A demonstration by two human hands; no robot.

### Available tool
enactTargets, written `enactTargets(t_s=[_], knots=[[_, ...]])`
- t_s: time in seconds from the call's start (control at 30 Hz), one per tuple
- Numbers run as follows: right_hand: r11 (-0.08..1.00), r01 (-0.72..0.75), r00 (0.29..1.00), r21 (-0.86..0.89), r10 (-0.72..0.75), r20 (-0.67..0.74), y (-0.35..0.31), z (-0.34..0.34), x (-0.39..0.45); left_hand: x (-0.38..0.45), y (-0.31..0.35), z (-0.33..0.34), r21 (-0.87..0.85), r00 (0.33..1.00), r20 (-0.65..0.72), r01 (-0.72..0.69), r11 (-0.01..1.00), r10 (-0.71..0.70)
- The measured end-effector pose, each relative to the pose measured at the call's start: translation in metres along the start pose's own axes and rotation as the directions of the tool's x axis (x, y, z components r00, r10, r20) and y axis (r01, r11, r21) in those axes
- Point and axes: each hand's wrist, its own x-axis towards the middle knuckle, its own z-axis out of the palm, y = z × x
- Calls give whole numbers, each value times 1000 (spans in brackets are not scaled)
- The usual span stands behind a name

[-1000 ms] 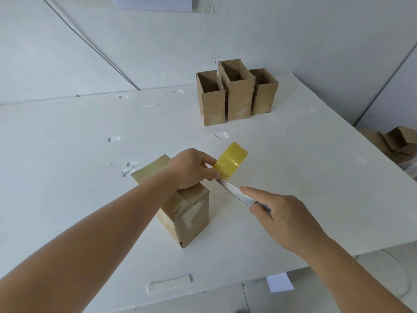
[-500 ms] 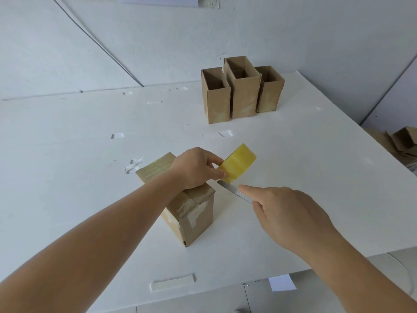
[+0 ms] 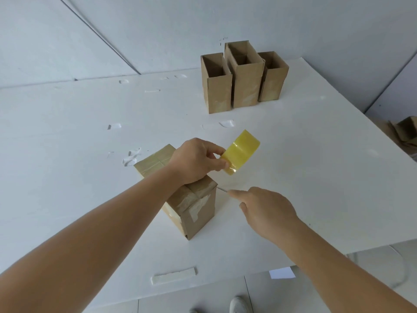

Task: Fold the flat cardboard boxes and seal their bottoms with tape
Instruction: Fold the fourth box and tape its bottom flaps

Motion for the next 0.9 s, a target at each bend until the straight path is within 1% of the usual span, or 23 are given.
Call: enactTargets(t_s=[0.07, 0.17, 0.27, 0.3, 0.33, 0.37, 0.4, 0.43, 0.47, 0.5, 0.57, 0.67, 0.7, 0.73, 0.8, 0.9], knots=[[1000, -19, 1000, 21, 20, -24, 8, 15, 6, 1, -1, 0, -6, 1000, -2, -3, 1000, 3], [992, -122, 992, 6, 122, -13, 28, 37, 9, 2, -1, 0, -17, 1000, -6, -11, 1000, 10], [972, -218, 976, -83, 219, 6, 38, 47, 11, 3, -1, 1, -8, 1000, -1, -3, 1000, 3], [970, -236, 972, -51, 235, -17, 37, 47, 12, 3, -1, 1, -10, 1000, -1, -1, 1000, 1], [970, -228, 971, 83, 233, -61, 32, 45, 13, 4, -1, 1, -14, 1000, -3, -2, 1000, 2], [932, -195, 965, 307, 238, -110, 24, 39, 14, 4, -1, 1, -20, 1000, -3, -3, 1000, 3], [816, -174, 957, 551, 273, -102, 13, 31, 14, 4, -1, 1, -26, 1000, -4, -3, 1000, 3], [635, -171, 955, 753, 296, -32, 0, 21, 13, 3, -1, 1, -31, 1000, -6, -4, 1000, 4], [442, -192, 953, 876, 297, 59, -14, 12, 11, 3, -1, 1, -35, 1000, -8, -5, 999, 5], [296, -215, 951, 931, 280, 131, -26, 7, 11, 3, -1, 1, -38, 1000, -10, -7, 999, 6], [90, -249, 942, 964, 256, 219, -43, 8, 16, 3, -1, 1, -40, 1000, -14, -9, 999, 8], [-153, -264, 916, 952, 269, 297, -59, 10, 27, 3, -2, 2, -44, 1000, -26, -6, 999, 5], [-225, -259, 909, 939, 274, 316, -62, 7, 29, 3, -2, 2, -47, 1000, -29, -3, 999, 1], [-275, -254, 902, 927, 278, 329, -65, 7, 31, 3, -3, 2, -51, 1000, -30, 1, 999, -2], [-330, -243, 893, 912, 292, 343, -69, 4, 32, 4, -3, 2, -61, 999, -34, 7, 998, -9], [-384, -223, 880, 896, 318, 354, -72, -1, 32, 4, -4, 4, -57, 999, -43, 14, 998, -16]])
